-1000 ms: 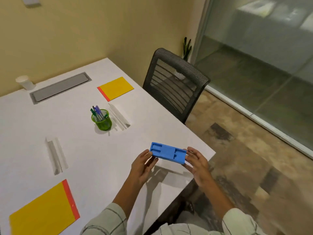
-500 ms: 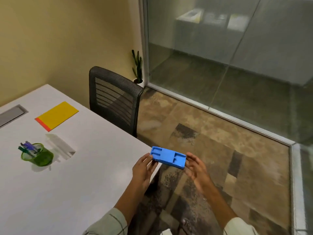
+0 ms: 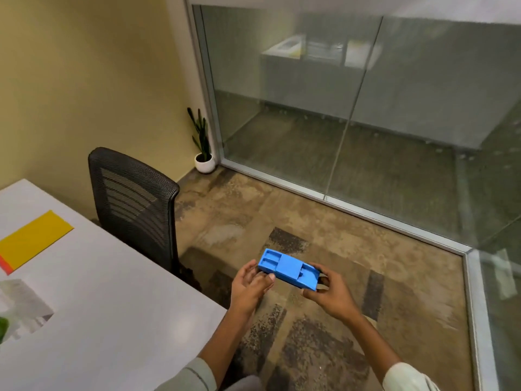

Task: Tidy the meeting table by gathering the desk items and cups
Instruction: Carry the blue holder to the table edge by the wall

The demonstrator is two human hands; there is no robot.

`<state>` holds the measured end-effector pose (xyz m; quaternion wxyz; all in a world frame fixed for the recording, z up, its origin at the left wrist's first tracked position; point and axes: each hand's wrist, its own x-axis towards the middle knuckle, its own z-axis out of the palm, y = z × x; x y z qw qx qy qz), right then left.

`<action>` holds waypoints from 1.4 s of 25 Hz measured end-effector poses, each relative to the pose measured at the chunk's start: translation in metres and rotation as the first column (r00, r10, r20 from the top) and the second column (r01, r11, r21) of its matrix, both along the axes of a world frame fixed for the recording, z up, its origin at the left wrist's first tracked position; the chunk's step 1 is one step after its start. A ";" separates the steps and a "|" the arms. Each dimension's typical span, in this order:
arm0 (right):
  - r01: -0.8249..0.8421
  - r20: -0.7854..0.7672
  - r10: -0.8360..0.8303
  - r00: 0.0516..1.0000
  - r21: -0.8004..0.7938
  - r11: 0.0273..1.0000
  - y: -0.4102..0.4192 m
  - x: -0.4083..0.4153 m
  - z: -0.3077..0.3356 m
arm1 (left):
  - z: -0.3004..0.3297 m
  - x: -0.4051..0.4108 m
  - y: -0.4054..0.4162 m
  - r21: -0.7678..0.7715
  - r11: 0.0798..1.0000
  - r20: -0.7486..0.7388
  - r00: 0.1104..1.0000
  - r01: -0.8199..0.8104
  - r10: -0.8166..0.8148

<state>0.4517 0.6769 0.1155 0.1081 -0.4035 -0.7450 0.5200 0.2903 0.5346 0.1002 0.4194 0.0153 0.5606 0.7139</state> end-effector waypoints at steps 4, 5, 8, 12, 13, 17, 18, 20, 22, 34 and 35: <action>-0.031 0.004 0.030 1.000 0.055 0.998 0.054 -0.037 0.003 | -0.004 -0.036 0.051 -0.059 0.988 -0.210 0.966 0.144 -0.153; -0.040 0.012 0.040 0.999 0.076 0.996 0.069 -0.050 0.003 | -0.003 -0.046 0.067 -0.096 0.978 -0.260 0.943 0.187 -0.206; -0.077 0.045 0.070 0.996 0.170 0.982 0.127 -0.099 -0.002 | -0.012 -0.088 0.127 -0.179 0.965 -0.331 0.911 0.194 -0.245; -0.164 0.100 0.143 0.985 0.246 0.955 0.211 -0.178 -0.004 | -0.025 -0.164 0.209 -0.243 0.963 -0.408 0.889 0.116 -0.210; -0.190 0.118 0.165 0.979 0.250 0.949 0.231 -0.199 -0.002 | -0.024 -0.184 0.227 -0.245 0.966 -0.416 0.890 0.088 -0.186; -0.271 0.103 0.252 0.962 0.284 0.920 0.294 -0.286 0.011 | -0.007 -0.260 0.282 -0.248 0.969 -0.490 0.864 -0.010 -0.117; -0.285 0.090 0.270 0.958 0.282 0.916 0.306 -0.309 0.013 | -0.004 -0.279 0.293 -0.256 0.966 -0.501 0.860 -0.042 -0.095; -0.328 0.066 0.324 0.944 0.317 0.890 0.327 -0.351 0.012 | 0.001 -0.313 0.306 -0.263 0.956 -0.533 0.846 -0.130 -0.032; -0.386 0.055 0.395 0.917 0.370 0.845 0.347 -0.395 0.011 | 0.004 -0.349 0.318 -0.260 0.944 -0.549 0.835 -0.206 0.031; -0.685 0.239 0.889 0.390 0.721 0.107 0.435 -0.702 -0.022 | 0.008 -0.559 0.370 -0.090 0.631 -0.342 0.619 -0.770 0.707; -0.681 0.245 0.906 0.345 0.729 0.062 0.438 -0.726 -0.018 | 0.013 -0.576 0.372 -0.081 0.590 -0.314 0.583 -0.803 0.750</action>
